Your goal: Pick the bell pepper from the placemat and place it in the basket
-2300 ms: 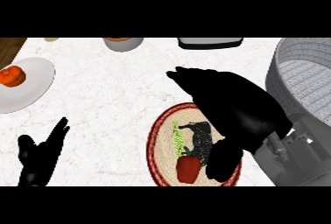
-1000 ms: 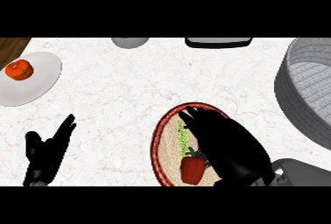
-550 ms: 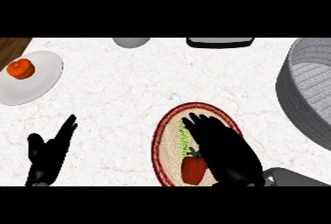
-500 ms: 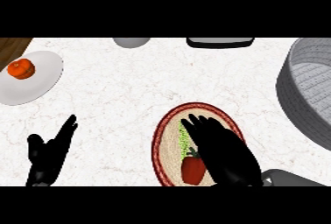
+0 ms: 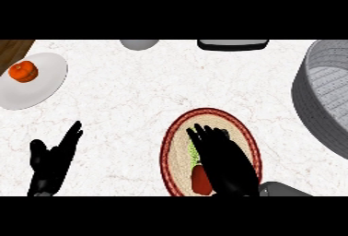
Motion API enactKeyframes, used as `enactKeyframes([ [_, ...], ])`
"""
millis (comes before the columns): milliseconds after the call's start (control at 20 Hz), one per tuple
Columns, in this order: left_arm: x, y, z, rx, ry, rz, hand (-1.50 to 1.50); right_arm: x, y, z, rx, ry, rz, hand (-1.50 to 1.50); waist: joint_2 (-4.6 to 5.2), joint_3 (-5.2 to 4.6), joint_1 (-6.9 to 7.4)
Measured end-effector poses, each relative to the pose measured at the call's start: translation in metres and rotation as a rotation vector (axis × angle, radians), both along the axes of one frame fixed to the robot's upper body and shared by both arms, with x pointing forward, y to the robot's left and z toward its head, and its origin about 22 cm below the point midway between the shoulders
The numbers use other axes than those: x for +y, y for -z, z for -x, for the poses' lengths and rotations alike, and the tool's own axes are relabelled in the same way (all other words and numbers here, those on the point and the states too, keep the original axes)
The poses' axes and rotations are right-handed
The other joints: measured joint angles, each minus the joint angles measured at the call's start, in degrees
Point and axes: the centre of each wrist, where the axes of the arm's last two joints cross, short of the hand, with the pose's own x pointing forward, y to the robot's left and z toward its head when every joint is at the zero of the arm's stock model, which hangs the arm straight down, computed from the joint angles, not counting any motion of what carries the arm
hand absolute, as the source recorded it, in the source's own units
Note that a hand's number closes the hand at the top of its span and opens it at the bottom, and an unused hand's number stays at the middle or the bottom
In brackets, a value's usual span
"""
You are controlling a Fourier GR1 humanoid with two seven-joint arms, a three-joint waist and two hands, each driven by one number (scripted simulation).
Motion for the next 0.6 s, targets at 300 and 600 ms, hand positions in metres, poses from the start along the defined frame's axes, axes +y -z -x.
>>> enactKeyframes([
  [300,-0.005,-0.002,-0.002,0.004,0.002,-0.007,0.00,0.010,0.019,-0.006,0.027,0.015,0.039,-1.50,0.08,-0.03,0.32],
  [600,-0.002,0.000,-0.002,0.008,0.004,-0.003,0.00,0.004,0.032,-0.007,0.065,0.036,0.072,-1.50,0.02,0.03,0.06],
])
